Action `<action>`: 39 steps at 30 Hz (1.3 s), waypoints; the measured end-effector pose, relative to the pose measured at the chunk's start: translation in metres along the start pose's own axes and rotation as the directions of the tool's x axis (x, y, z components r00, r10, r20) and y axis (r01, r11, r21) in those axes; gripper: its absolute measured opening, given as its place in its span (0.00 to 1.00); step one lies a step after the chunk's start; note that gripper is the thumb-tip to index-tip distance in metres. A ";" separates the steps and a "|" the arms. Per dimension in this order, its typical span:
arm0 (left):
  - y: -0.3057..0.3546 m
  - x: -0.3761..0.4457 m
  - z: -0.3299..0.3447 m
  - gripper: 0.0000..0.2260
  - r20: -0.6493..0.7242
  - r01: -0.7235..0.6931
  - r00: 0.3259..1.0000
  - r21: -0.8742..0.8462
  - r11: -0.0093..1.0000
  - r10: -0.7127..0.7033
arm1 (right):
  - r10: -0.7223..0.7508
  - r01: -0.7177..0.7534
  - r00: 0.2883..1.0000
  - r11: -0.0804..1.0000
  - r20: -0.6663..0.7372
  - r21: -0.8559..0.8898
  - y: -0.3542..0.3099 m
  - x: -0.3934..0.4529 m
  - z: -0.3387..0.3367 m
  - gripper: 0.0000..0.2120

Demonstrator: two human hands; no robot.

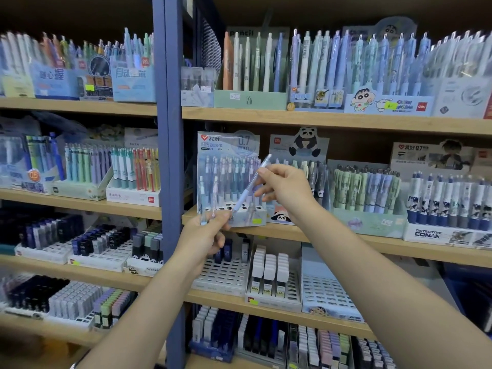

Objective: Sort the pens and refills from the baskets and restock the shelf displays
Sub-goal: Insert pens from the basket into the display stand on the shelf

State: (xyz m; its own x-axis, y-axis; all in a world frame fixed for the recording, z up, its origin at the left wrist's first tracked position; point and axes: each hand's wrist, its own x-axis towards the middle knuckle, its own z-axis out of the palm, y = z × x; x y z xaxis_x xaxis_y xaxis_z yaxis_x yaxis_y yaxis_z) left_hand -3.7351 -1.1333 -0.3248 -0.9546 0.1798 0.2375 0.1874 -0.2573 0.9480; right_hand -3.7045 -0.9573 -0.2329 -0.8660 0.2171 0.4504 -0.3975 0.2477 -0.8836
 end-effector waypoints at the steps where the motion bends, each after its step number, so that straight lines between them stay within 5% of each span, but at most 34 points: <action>1: 0.000 -0.001 -0.004 0.09 -0.015 0.000 1.000 0.010 1.000 0.000 | -0.013 0.013 1.000 1.000 -0.026 -0.003 -0.001 0.002 0.002 0.08; 12: 0.001 0.003 -0.044 0.08 -0.217 -0.090 0.970 0.087 0.992 0.107 | -0.155 0.156 0.988 0.982 0.018 -0.111 -0.005 0.020 0.064 0.06; 19: -0.002 0.006 -0.051 0.07 -0.140 -0.079 0.986 0.087 0.993 0.091 | -0.139 0.178 0.982 0.918 0.131 -0.355 -0.006 0.025 0.083 0.05; 31: 0.006 -0.006 -0.056 0.08 0.008 -0.111 0.994 0.066 0.992 0.111 | -0.128 0.180 0.984 0.714 0.127 -0.677 -0.010 0.027 0.093 0.13; 35: 0.012 -0.008 -0.054 0.09 0.041 -0.128 0.991 0.011 0.992 0.128 | -0.222 0.223 0.973 0.815 0.066 -0.535 -0.013 0.007 0.076 0.12; 39: 0.017 -0.010 -0.034 0.09 0.104 -0.122 0.988 0.056 0.991 0.116 | -0.047 0.140 0.958 0.938 0.282 -0.318 -0.010 -0.021 0.065 0.11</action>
State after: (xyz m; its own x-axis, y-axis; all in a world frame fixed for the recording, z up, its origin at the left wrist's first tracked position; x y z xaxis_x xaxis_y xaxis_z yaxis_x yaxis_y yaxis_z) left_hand -3.7299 -1.1717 -0.3179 -0.8969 0.2468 0.3669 0.3156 -0.2241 0.9221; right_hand -3.7025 -1.0259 -0.2422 -0.8967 -0.0697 0.4372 -0.3971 0.5631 -0.7247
